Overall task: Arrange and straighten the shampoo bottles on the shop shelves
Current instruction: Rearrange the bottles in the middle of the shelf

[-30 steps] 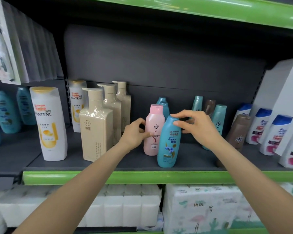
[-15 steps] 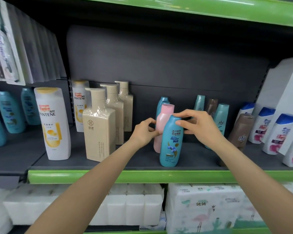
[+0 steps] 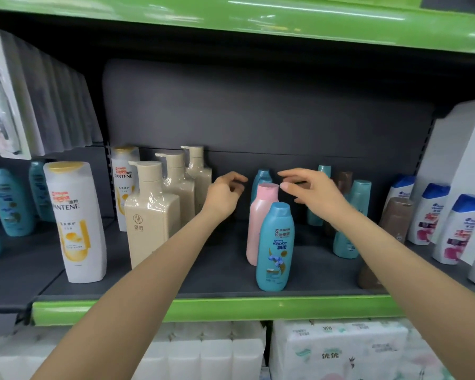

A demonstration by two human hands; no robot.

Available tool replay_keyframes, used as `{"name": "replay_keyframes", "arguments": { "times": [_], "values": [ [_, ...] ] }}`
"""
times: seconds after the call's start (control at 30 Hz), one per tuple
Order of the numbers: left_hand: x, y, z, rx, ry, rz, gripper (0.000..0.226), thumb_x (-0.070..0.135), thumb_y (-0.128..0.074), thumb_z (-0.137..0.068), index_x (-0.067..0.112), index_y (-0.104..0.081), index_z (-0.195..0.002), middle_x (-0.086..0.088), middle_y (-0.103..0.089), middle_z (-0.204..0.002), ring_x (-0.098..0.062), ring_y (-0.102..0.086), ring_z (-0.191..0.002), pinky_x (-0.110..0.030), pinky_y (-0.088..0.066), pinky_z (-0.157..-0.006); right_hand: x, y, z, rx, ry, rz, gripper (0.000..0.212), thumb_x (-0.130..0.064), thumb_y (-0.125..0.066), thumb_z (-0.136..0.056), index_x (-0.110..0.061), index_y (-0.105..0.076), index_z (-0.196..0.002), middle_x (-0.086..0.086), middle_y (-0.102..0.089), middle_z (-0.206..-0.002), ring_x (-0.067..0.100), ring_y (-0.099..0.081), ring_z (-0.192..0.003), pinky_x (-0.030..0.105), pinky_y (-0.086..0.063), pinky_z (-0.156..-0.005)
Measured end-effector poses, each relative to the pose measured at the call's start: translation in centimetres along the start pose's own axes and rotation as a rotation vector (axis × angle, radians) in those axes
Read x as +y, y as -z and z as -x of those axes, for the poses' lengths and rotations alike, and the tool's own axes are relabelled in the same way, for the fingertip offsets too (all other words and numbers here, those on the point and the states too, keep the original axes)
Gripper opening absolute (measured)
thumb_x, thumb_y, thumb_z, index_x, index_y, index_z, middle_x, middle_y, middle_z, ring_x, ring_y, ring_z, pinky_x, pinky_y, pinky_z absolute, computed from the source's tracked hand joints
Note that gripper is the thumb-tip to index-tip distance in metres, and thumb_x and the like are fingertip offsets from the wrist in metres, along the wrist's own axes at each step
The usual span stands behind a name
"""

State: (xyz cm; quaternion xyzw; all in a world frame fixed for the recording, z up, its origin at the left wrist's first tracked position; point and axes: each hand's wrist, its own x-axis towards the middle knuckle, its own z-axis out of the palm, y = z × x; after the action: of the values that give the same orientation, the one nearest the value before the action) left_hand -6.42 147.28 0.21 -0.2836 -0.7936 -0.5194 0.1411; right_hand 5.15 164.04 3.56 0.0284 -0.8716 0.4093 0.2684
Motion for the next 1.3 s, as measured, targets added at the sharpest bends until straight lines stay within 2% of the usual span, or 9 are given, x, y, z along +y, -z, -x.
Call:
{"name": "replay_keyframes", "arguments": {
  "times": [0.1,0.2,0.33,0.43,0.57,0.8,0.97,1.13,1.3],
  "values": [
    [0.7,-0.7,-2.2,-0.157,-0.054,-0.128,0.034,0.003,-0.05,-0.092,0.012,-0.057,-0.124,-0.009,-0.063,-0.118,-0.019,-0.058,-0.109,-0.018,-0.038,-0.091,0.3,-0.8,-1.3,-0.072,0.023,0.019,0.029,-0.024,-0.066,-0.086,-0.028,-0.066,-0.114,-0.002,-0.067,-0.112,0.013,-0.063,-0.101,0.042,-0.052,-0.092],
    [0.9,-1.5,-3.7,-0.302,-0.058,-0.214,0.041,0.008,-0.048,-0.094,0.022,-0.05,-0.134,-0.005,-0.051,-0.137,-0.022,-0.048,-0.126,-0.032,-0.036,-0.108,0.7,-1.0,-1.9,-0.101,0.052,0.005,0.021,-0.021,-0.067,-0.085,-0.026,-0.071,-0.105,-0.009,-0.07,-0.104,0.01,-0.064,-0.098,0.042,-0.053,-0.088],
    [0.4,-1.7,-4.4,-0.362,-0.08,-0.304,0.04,0.017,-0.054,-0.093,0.023,-0.05,-0.132,-0.005,-0.05,-0.139,-0.022,-0.047,-0.126,-0.036,-0.036,-0.107,1.2,-0.8,-1.8,-0.128,0.085,-0.009,0.02,-0.022,-0.066,-0.086,-0.024,-0.073,-0.104,-0.01,-0.071,-0.101,0.009,-0.065,-0.097,0.038,-0.056,-0.082],
    [0.1,-1.4,-4.1,-0.251,-0.086,-0.22,0.031,0.012,-0.065,-0.084,0.012,-0.057,-0.114,-0.008,-0.061,-0.12,-0.023,-0.057,-0.11,-0.028,-0.043,-0.093,1.3,-1.0,-1.8,-0.13,0.103,-0.048,0.017,-0.019,-0.066,-0.086,-0.028,-0.073,-0.099,-0.009,-0.072,-0.099,0.009,-0.065,-0.095,0.036,-0.057,-0.081],
    [0.0,-1.2,-3.3,-0.12,-0.026,-0.22,0.029,0.013,-0.069,-0.081,0.013,-0.046,-0.097,-0.003,-0.057,-0.096,-0.016,-0.052,-0.084,-0.021,-0.038,-0.072,1.2,-1.1,-1.8,-0.122,0.101,-0.072,0.02,-0.019,-0.066,-0.085,-0.039,-0.069,-0.087,-0.014,-0.072,-0.092,0.007,-0.066,-0.092,0.04,-0.057,-0.079],
    [0.2,-1.0,-2.3,0.029,0.026,-0.173,0.036,0.016,-0.069,-0.083,0.008,-0.049,-0.111,-0.011,-0.061,-0.107,-0.022,-0.055,-0.092,-0.027,-0.042,-0.076,0.7,-1.0,-1.7,-0.143,0.065,-0.084,0.019,-0.016,-0.065,-0.086,-0.034,-0.07,-0.089,-0.01,-0.071,-0.096,0.014,-0.065,-0.097,0.042,-0.057,-0.081],
    [1.1,1.6,-0.5,0.202,-0.083,-0.107,0.033,0.016,-0.068,-0.083,0.009,-0.052,-0.111,-0.003,-0.059,-0.102,-0.016,-0.054,-0.092,-0.024,-0.042,-0.078,0.0,-0.6,-1.6,-0.152,0.005,-0.064,0.013,-0.021,-0.063,-0.088,-0.03,-0.07,-0.094,-0.004,-0.07,-0.096,0.018,-0.066,-0.096,0.043,-0.056,-0.084],
    [3.3,4.3,1.4,0.281,-0.187,-0.088,0.032,0.018,-0.069,-0.083,0.01,-0.055,-0.111,0.004,-0.059,-0.098,-0.012,-0.055,-0.09,-0.021,-0.042,-0.079,-1.9,-0.1,-1.7,-0.097,0.059,0.055,0.015,-0.024,-0.063,-0.088,-0.025,-0.07,-0.101,-0.014,-0.068,-0.094,0.006,-0.063,-0.095,0.035,-0.053,-0.089],
    [5.3,6.8,4.1,0.344,-0.242,0.075,0.022,0.017,-0.068,-0.083,0.017,-0.053,-0.099,0.016,-0.059,-0.089,0.007,-0.056,-0.083,-0.009,-0.043,-0.071,-5.2,-1.0,-0.4,-0.066,0.163,0.133,0.024,-0.024,-0.064,-0.088,-0.027,-0.066,-0.111,-0.009,-0.066,-0.108,-0.002,-0.06,-0.094,0.008,-0.043,-0.08]
  ]
}}
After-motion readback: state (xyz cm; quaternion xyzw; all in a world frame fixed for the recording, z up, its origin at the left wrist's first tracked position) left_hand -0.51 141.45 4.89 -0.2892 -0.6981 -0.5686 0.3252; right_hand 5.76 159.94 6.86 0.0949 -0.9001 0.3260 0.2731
